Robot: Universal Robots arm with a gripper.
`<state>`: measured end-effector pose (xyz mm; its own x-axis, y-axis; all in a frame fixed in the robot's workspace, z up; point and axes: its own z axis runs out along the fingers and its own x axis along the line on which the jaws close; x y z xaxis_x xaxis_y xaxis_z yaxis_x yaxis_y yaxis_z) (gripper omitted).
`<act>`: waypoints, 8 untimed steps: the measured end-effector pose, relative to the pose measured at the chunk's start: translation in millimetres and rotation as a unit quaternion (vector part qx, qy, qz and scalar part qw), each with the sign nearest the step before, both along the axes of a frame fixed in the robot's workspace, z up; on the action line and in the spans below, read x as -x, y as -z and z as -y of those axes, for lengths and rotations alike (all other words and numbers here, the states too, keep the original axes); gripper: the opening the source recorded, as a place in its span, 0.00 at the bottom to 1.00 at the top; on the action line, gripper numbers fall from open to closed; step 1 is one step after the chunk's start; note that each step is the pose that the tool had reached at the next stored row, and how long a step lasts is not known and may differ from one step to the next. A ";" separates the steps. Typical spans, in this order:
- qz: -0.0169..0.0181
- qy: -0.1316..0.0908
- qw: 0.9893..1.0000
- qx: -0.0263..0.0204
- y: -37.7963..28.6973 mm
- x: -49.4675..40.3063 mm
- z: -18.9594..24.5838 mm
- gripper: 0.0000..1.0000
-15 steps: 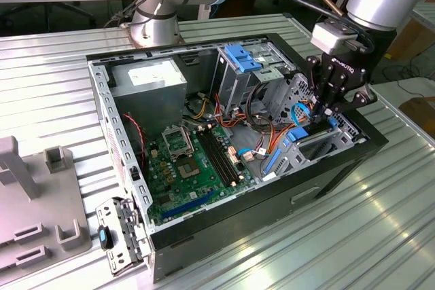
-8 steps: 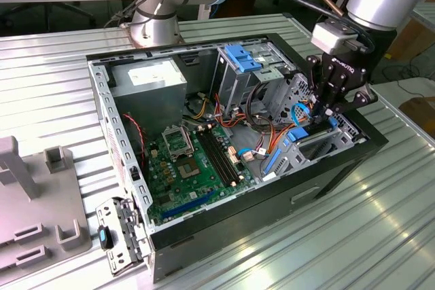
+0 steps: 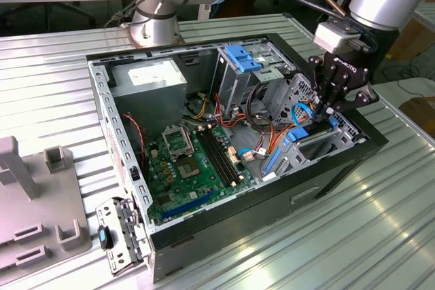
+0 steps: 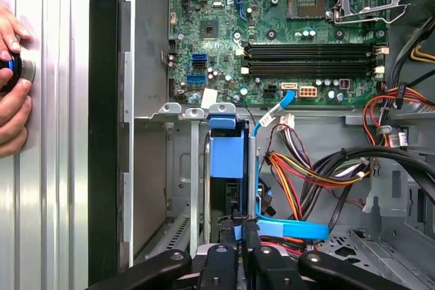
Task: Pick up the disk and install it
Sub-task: 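Insert the second disk wire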
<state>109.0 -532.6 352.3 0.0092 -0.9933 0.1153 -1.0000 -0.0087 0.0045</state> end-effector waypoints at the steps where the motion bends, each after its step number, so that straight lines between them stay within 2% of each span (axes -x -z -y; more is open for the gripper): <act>1: 0.000 0.000 1.000 0.000 0.0 0.0 0.1 0.16; 5: 0.000 0.000 1.000 0.000 6.6 0.0 1.2 0.16; 8: 0.000 0.000 1.000 0.000 7.7 0.0 1.3 0.16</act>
<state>109.0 -533.9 344.6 0.0092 -0.9933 0.1149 -1.0000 -0.0087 0.0048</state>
